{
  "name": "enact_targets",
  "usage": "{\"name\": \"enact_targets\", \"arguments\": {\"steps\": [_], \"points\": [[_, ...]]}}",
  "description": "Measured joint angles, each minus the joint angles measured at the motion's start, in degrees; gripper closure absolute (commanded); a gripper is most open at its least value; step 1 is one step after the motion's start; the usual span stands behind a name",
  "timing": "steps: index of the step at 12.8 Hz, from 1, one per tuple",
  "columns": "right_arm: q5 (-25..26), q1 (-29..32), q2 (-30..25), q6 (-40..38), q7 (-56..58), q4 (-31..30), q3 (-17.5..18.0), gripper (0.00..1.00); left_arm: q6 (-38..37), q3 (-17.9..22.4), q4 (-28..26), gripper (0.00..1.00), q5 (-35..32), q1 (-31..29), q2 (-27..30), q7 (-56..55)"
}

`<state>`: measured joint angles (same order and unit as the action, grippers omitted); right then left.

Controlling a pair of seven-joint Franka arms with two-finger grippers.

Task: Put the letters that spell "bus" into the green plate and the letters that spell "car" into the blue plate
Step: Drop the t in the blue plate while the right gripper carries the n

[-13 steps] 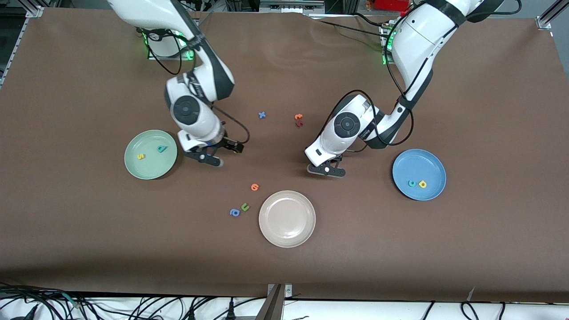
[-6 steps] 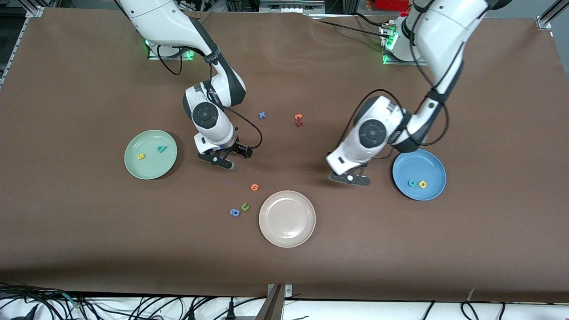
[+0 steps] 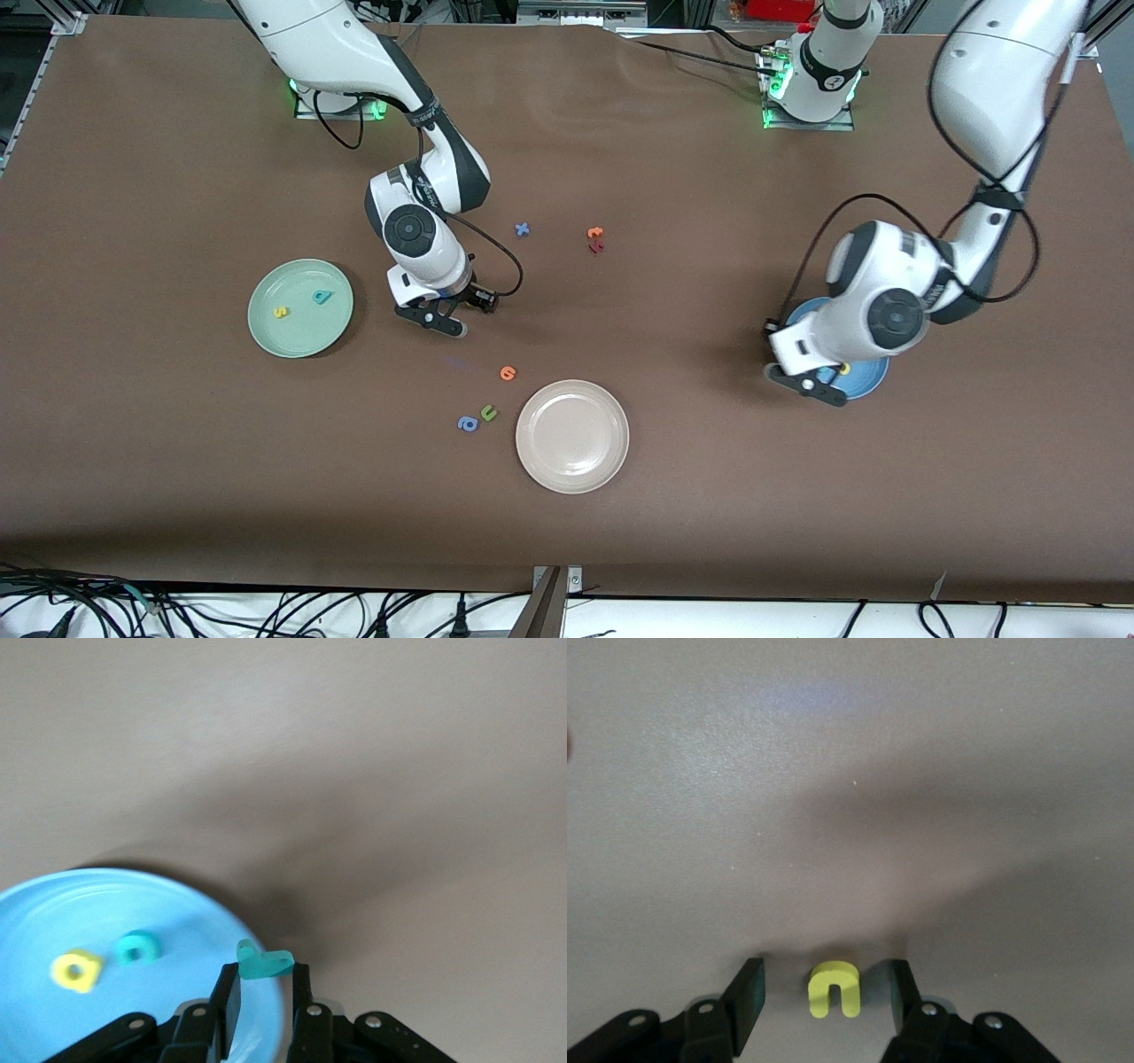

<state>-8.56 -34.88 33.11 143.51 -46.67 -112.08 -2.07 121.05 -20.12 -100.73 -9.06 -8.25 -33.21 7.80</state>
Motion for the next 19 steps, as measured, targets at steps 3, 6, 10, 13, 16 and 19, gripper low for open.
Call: {"name": "enact_targets", "arguments": {"steps": [3, 6, 10, 13, 16, 19], "points": [[0.0, 0.0, 0.0, -0.1, 0.0, 0.0, 0.0, 0.80, -1.2, 0.0, 0.0, 0.45, 0.0, -2.2, 0.0, 5.3], [0.0, 0.0, -0.2, -0.4, 0.0, 0.0, -0.1, 1.00, -2.1, -0.1, 0.0, 0.01, 0.0, -3.0, 0.0, 6.4], [0.0, 0.0, -0.6, -2.6, 0.0, 0.7, -1.1, 1.00, -3.6, -3.2, 0.6, 0.00, 0.1, -3.0, 1.0, 6.0], [0.1, 0.0, -5.1, -16.7, 5.1, 4.8, -6.7, 1.00, -12.7, -7.3, 4.5, 0.00, 0.1, -3.0, 4.3, -0.1], [0.1, 0.3, -9.7, -27.9, 21.0, 6.1, -16.5, 1.00, -26.3, -9.4, 12.7, 0.00, 0.1, -3.0, 8.6, -5.1], [0.1, 1.1, -9.2, -29.1, 36.8, 3.7, -24.7, 1.00, -36.5, -8.1, 20.5, 0.00, 0.4, -3.1, 14.7, -5.6]]}}
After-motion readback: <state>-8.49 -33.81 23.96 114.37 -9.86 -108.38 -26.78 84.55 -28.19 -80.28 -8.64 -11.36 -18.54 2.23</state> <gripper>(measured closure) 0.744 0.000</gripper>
